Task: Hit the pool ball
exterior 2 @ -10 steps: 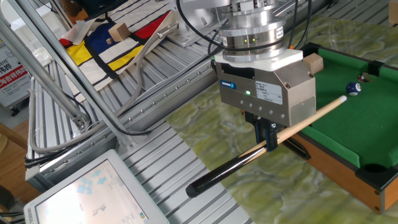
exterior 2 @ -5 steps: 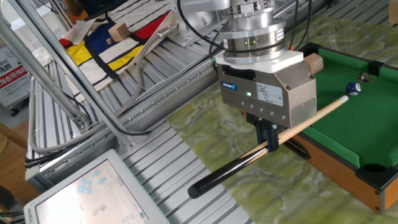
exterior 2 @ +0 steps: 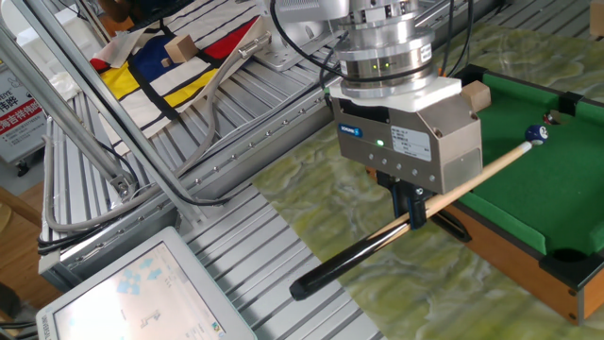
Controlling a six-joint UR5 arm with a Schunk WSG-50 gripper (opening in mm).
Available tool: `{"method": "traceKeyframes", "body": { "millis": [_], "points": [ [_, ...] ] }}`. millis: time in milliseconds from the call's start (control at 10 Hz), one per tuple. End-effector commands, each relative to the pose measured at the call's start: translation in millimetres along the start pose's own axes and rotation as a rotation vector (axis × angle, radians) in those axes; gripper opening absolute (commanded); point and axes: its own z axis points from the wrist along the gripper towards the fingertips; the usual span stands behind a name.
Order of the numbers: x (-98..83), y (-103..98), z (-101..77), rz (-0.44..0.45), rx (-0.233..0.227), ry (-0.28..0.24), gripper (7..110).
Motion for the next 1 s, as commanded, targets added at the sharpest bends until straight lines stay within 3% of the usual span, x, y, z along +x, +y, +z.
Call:
{"method": "traceKeyframes", "body": {
  "millis": [0, 300, 500, 600, 700, 900],
  "points": [
    [-1.1, 0.8, -1.7, 0.011, -0.011, -0.003, 7],
    [0.3, -1.3, 0.6, 0.012, -0.004, 0.001, 7],
    [31.5, -8.2, 17.9, 0.026, 0.0, 0.021, 7],
    [40.8, -7.4, 23.8, 0.031, -0.019, 0.02, 7],
    [44.8, -12.6, 17.5, 0.021, -0.007, 0.068, 7],
    [30.3, -11.7, 4.1, 0.01, -0.008, 0.099, 7]
  ]
}}
